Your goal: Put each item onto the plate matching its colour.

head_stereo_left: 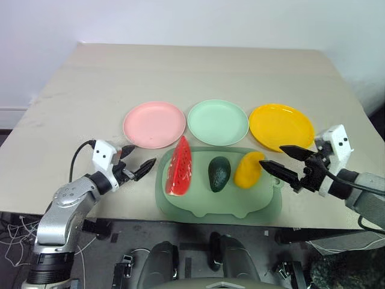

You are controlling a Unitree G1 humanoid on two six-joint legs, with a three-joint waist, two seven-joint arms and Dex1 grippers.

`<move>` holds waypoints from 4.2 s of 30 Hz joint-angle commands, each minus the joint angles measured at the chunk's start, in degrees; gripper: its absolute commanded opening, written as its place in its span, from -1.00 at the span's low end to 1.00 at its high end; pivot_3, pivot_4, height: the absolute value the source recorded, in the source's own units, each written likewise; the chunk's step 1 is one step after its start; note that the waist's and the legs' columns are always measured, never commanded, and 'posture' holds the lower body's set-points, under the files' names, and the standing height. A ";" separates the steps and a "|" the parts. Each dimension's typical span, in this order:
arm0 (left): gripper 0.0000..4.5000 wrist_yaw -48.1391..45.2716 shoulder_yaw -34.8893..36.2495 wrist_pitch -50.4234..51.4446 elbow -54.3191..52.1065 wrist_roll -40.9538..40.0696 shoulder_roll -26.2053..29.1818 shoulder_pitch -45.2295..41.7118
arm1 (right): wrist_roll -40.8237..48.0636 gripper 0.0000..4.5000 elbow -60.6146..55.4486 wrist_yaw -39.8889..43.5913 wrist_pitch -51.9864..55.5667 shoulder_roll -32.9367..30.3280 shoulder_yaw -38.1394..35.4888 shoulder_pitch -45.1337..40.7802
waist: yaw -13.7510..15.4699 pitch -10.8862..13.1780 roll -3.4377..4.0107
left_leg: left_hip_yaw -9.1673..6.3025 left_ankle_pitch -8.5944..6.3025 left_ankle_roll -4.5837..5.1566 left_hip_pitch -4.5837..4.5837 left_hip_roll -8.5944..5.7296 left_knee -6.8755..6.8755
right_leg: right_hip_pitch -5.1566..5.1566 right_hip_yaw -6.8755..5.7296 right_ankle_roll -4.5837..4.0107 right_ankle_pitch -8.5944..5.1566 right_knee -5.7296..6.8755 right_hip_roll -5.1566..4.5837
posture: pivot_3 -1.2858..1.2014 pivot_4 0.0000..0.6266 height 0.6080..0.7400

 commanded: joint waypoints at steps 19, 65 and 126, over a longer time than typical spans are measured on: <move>0.98 0.07 -0.39 -1.12 -1.23 0.30 -0.78 0.03 | 28.23 1.00 7.24 -50.46 1.32 -3.02 22.44 -13.49 | 0.08 0.00 -0.01 | 0.00 0.00 0.01 -0.07 -0.01 -0.01 | -0.05 0.00 0.16 0.09 -0.03 -0.01 | 0.03 -0.52 1.00; 1.00 3.24 1.89 -0.39 -5.22 0.16 0.01 2.07 | -24.84 0.86 48.43 -13.77 -14.28 -5.88 36.24 -36.03 | -0.09 0.00 -0.01 | 0.15 -0.05 0.10 -0.20 0.01 -0.08 | -0.25 0.06 0.19 0.10 -0.10 0.00 | 0.03 -0.52 1.00; 1.00 1.79 4.01 3.51 -11.95 -5.31 2.44 9.40 | -4.12 0.47 12.47 -11.65 24.08 16.71 18.31 -35.05 | -0.33 0.11 0.17 | 0.10 -0.05 0.10 -0.21 0.02 -0.10 | -0.29 0.03 0.03 -0.01 -0.06 -0.02 | 0.03 -0.52 1.00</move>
